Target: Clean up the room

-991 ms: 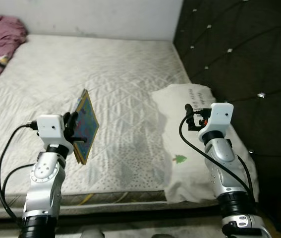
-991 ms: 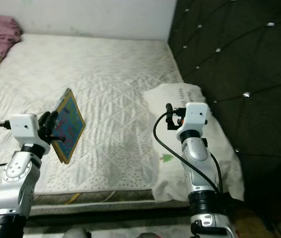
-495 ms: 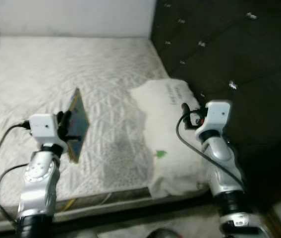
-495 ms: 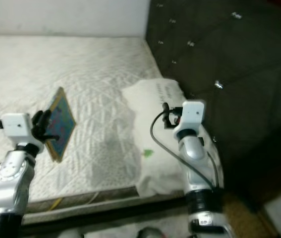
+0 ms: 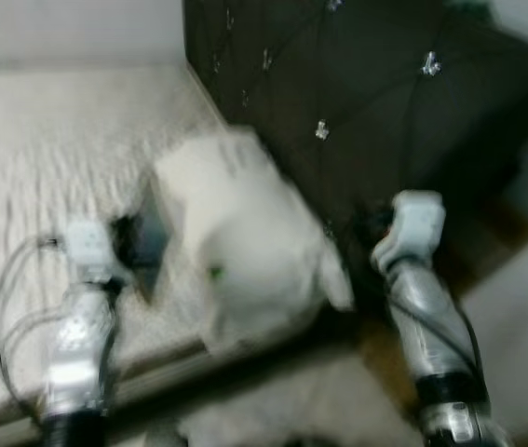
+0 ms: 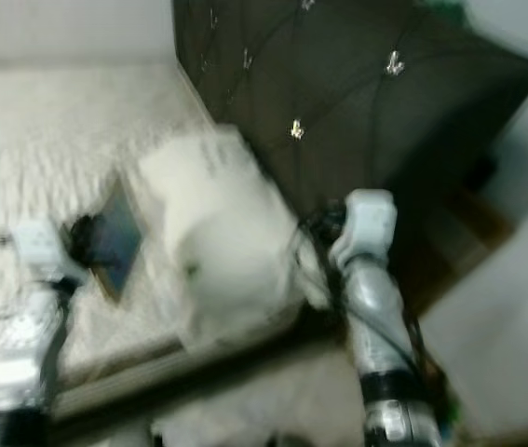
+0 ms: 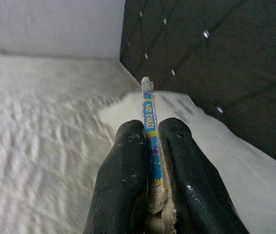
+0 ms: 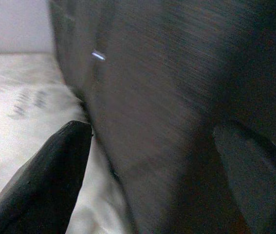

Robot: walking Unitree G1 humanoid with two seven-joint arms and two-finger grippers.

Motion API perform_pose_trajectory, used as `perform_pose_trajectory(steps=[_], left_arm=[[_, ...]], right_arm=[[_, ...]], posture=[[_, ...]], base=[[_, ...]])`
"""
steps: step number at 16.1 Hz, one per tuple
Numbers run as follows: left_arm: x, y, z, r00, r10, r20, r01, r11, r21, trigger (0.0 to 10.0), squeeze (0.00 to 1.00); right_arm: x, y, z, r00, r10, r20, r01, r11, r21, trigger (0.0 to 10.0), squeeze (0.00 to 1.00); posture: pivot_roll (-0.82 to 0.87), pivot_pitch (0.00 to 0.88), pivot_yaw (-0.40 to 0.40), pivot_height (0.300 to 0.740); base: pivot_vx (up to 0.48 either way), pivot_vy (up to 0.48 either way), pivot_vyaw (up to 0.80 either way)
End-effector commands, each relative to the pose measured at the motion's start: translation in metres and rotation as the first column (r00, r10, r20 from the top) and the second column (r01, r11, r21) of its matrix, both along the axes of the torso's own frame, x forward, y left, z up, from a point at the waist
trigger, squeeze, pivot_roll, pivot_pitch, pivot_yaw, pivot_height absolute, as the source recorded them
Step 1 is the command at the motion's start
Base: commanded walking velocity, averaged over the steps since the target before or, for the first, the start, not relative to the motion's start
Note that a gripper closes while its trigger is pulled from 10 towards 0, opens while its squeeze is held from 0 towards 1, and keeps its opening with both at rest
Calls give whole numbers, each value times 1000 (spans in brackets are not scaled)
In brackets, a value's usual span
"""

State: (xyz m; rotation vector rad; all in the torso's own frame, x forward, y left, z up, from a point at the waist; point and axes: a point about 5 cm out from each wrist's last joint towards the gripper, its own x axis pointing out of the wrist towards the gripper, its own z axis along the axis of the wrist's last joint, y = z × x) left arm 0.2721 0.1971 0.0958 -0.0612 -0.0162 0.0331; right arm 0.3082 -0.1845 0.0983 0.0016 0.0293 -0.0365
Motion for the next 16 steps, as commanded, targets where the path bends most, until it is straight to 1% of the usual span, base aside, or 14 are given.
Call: perform_pose_trajectory(steps=[1, 3, 4, 7, 11, 13, 14, 16], left_arm=[[-3, 17, 11, 995, 85, 56, -88, 995, 54, 10000, 0], [-7, 22, 7, 991, 128, 38, -130, 990, 56, 10000, 0], [-7, 23, 7, 991, 134, 30, -136, 989, 53, 10000, 0], [-5, 22, 9, 990, 140, 35, -142, 988, 59, 10000, 0], [-5, 22, 8, 990, 143, 21, -143, 989, 36, 10000, 0], [-4, 21, 11, 993, 109, 34, -110, 993, 46, 10000, 0], [-4, 19, 12, 995, 83, 47, -85, 996, 37, 10000, 0], [-4, 18, 13, 997, 61, 52, -62, 998, 23, 10000, 0]], right_arm=[[2, 7, 10, 999, 20, 35, -20, 1000, 10, 10000, 0], [1, 6, 8, 1000, 16, 25, -16, 1000, 15, 10000, 0], [0, 8, 8, 999, 29, 28, -29, 1000, 10, 10000, 0], [-1, 12, 9, 999, 44, 31, -44, 999, 7, 10000, 0], [-1, 11, 9, 999, 39, 26, -40, 999, 19, 10000, 0], [-2, 12, 10, 998, 50, 32, -51, 999, 12, 10000, 0], [-2, 14, 11, 997, 68, 40, -69, 998, 8, 10000, 0], [-2, 16, 12, 995, 91, 50, -91, 996, 3, 10000, 0]], posture=[[61, 41, -71, 740], [65, 45, -72, 740], [65, 47, -72, 740], [64, 53, -72, 740], [63, 57, -69, 740], [63, 58, -69, 740], [63, 58, -70, 740], [63, 57, -70, 740]], base=[[0, 0, 0], [0, 0, 0], [0, 0, 0], [0, 0, 0], [0, 0, 0], [0, 0, 0], [0, 0, 0], [0, 0, 0]])
